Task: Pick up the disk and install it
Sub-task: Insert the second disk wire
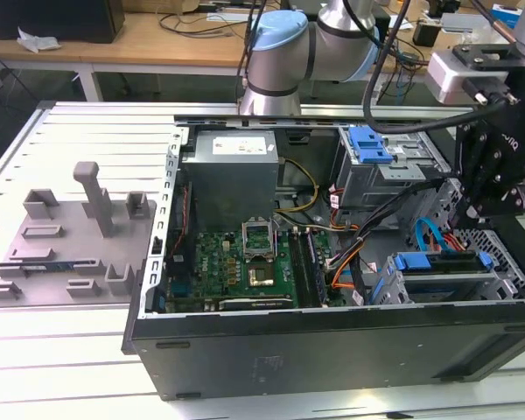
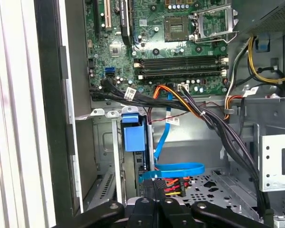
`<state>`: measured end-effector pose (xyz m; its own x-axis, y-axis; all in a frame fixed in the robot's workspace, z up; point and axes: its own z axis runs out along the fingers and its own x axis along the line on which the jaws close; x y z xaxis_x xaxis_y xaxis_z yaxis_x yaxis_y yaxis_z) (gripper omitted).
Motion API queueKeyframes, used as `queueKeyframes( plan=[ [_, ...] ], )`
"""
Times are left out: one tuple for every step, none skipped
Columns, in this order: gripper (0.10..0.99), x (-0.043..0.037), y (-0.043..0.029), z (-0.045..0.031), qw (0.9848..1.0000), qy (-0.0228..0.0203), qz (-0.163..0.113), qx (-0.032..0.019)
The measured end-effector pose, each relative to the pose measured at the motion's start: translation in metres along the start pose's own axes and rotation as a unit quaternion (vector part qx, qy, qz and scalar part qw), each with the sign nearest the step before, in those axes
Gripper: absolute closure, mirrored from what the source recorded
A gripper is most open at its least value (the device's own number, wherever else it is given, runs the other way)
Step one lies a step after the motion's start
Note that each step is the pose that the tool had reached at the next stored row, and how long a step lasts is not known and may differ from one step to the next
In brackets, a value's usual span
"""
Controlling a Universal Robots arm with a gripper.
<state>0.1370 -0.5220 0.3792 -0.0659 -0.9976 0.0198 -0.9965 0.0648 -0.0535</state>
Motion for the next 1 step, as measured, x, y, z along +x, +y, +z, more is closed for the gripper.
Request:
queueKeyframes(
  plan=[
    [0.980,-0.0002,0.0000,0.0000,1.0000,0.0000,0.000,0.0000]
  ],
)
